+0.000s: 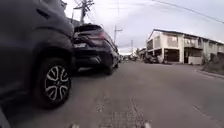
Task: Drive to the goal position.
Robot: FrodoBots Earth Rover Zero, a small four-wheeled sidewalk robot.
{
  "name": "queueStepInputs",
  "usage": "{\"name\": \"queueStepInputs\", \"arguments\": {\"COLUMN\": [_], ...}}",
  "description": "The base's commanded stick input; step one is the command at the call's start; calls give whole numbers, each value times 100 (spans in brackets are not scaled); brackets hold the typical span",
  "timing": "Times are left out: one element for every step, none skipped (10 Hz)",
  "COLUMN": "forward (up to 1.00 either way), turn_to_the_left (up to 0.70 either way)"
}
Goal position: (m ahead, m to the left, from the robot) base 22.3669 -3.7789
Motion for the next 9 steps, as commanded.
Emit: {"name": "queueStepInputs", "arguments": {"forward": [70, 70, 70, 70, 70, 70, 70, 70, 70], "turn_to_the_left": [0, 0, 0, 0, 0, -22, -35, -35, -35]}}
